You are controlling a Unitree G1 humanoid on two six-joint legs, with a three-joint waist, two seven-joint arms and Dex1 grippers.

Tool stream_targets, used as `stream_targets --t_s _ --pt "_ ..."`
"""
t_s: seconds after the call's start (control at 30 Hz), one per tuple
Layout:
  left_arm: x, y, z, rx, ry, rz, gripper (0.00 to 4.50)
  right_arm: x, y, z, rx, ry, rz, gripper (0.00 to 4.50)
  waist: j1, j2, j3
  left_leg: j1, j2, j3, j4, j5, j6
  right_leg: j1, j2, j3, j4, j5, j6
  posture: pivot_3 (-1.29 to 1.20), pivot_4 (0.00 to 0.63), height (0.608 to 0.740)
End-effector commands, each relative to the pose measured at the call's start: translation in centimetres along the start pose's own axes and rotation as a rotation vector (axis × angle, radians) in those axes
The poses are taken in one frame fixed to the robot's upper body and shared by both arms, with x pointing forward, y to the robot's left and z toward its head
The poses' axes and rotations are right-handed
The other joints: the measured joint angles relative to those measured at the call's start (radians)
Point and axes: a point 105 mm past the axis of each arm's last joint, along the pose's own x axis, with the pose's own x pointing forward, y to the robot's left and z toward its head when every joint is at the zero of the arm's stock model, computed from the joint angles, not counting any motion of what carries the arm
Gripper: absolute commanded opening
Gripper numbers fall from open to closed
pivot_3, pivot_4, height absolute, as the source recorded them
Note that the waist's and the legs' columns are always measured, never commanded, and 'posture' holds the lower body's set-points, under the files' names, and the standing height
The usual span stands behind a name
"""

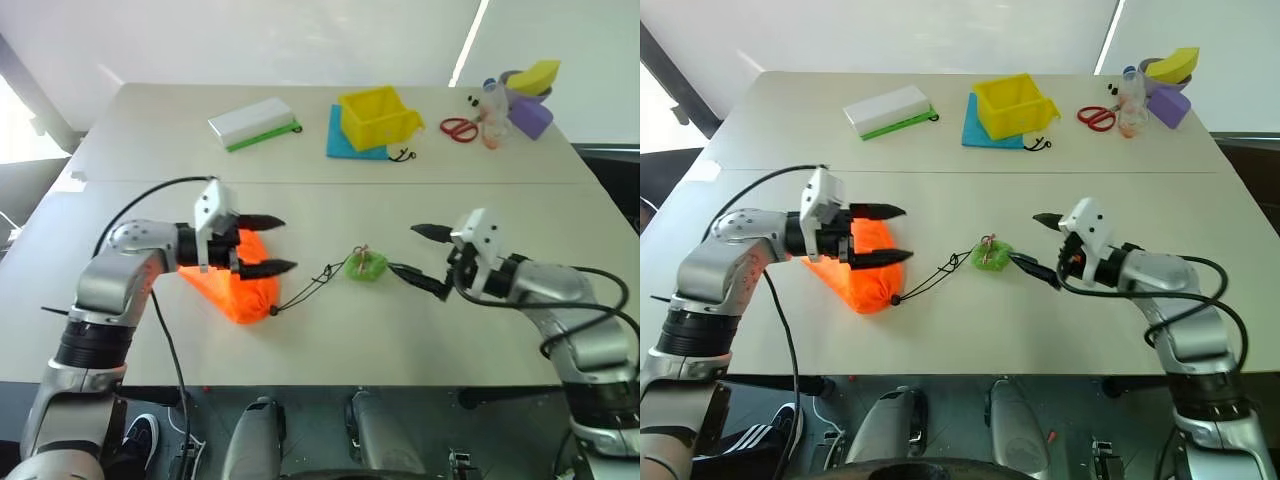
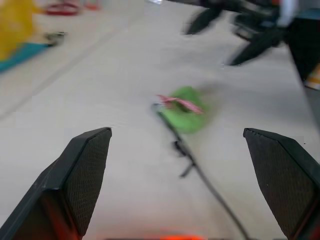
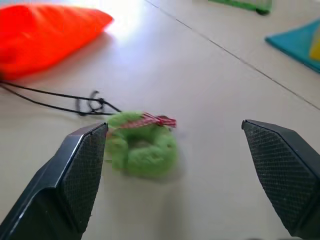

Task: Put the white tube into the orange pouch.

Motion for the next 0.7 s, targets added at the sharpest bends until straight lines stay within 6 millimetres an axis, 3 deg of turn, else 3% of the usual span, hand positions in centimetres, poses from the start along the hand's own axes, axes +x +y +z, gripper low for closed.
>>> stream_targets --t_s 0.03,0.17,0.27,0.43,0.57,0.7 --pt "-3.4 2.9 -0.1 0.008 -0.068 0.245 4.50 -1.1 0.6 0.1 -0.034 -0.014 0.008 4.48 -0.005 0.000 0.000 0.000 0.000 0.001 0.000 0.000 0.000 0.000 -0.001 0.000 0.000 0.000 0.000 0.00 0.150 0.740" --pt "-8.5 6.8 -2.1 0.039 -0.069 0.579 4.50 -1.5 -0.3 -0.8 -0.039 0.006 -0.060 4.48 -0.009 0.000 0.000 0.000 0.000 0.001 0.000 0.000 0.000 0.000 -0.001 0.000 -0.001 0.000 -0.001 0.00 0.150 0.740" --pt "-11.6 7.4 -5.0 0.031 0.017 0.716 4.50 -2.1 -5.5 -2.3 -0.095 0.068 -0.337 4.48 -0.011 -0.001 0.000 0.001 0.000 0.002 0.001 0.001 0.001 0.001 -0.002 0.000 0.000 0.001 -0.002 0.00 0.150 0.740" --pt "-11.5 4.1 -5.9 -0.007 -0.005 0.622 4.50 -2.4 -10.4 -2.5 -0.124 0.061 -0.587 4.48 -0.006 -0.001 -0.001 0.001 0.000 0.004 0.001 0.002 0.001 0.000 -0.004 0.001 -0.001 0.001 -0.004 0.00 0.150 0.740" --pt "-11.5 2.4 -6.6 -0.042 0.050 0.619 4.50 -2.3 -12.6 -2.8 -0.082 0.042 -0.694 4.48 0.002 -0.001 -0.001 0.000 0.000 0.004 0.001 0.002 0.001 -0.001 -0.004 0.001 -0.001 0.002 -0.003 0.00 0.150 0.740" --pt "-11.1 0.7 -6.5 -0.075 0.047 0.573 4.50 -2.0 -13.4 -2.8 -0.097 0.034 -0.717 4.48 -0.003 -0.001 -0.001 0.000 0.000 0.004 0.000 0.002 0.001 -0.001 -0.005 0.001 -0.002 0.001 -0.004 0.00 0.150 0.740"
